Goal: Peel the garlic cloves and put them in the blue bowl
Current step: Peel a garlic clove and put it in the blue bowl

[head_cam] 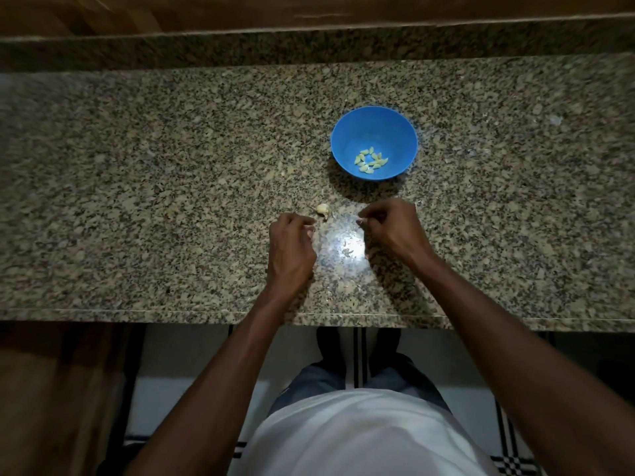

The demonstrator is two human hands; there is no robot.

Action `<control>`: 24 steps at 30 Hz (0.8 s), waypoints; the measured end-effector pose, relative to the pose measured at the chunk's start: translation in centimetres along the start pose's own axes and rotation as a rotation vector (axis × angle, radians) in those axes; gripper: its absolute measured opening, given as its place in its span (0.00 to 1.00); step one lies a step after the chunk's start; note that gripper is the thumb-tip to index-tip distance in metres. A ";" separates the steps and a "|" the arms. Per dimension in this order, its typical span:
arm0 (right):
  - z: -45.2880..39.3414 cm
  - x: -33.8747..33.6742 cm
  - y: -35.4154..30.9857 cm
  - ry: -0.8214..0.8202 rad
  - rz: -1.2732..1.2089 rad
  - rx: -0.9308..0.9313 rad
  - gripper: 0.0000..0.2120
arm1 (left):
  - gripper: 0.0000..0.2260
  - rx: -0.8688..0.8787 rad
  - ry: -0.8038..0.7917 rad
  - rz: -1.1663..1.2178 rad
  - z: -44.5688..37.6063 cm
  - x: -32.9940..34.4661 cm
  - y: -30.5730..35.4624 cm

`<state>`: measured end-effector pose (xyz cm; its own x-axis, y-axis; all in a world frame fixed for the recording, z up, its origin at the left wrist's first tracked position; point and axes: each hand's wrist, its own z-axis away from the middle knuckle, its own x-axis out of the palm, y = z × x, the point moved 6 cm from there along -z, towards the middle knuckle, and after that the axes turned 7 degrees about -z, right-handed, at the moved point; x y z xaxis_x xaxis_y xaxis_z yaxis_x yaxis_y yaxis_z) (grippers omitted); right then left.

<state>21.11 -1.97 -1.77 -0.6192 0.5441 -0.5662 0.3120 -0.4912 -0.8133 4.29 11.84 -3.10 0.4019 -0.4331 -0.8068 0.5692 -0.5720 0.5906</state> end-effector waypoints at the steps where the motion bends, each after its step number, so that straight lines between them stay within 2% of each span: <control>1: -0.7 0.1 -0.2 -0.002 0.045 -0.023 0.10 | 0.14 0.016 -0.030 -0.076 -0.4 0.4 -0.1; 5: -0.2 2.3 -0.5 -0.061 0.233 -0.192 0.07 | 0.20 0.142 -0.133 -0.179 0.5 2.5 0.7; 9: 4.4 4.5 -0.2 -0.176 0.257 -0.266 0.06 | 0.14 0.249 -0.197 -0.042 3.9 3.5 1.4; 13: 2.4 3.0 -0.2 -0.083 0.123 -0.182 0.08 | 0.12 0.140 -0.093 0.021 3.5 2.6 0.3; 16: -0.3 2.5 -2.4 -0.043 0.137 -0.214 0.10 | 0.13 0.085 -0.038 -0.028 2.0 1.7 0.2; 18: -1.8 3.0 -3.4 -0.069 0.176 -0.229 0.12 | 0.17 0.040 -0.030 -0.064 0.8 1.5 0.1; 22: -2.0 4.9 -3.1 -0.163 0.319 -0.255 0.03 | 0.24 -0.007 -0.078 -0.118 -1.5 1.6 -0.5; 24: -0.4 5.1 -2.7 -0.162 0.339 -0.286 0.03 | 0.26 0.016 -0.120 -0.153 -1.9 1.7 -0.8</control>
<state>17.38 2.40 -2.53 -0.5458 0.2609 -0.7963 0.6879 -0.4031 -0.6036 5.89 12.88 -4.99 0.2222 -0.4196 -0.8801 0.6056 -0.6480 0.4619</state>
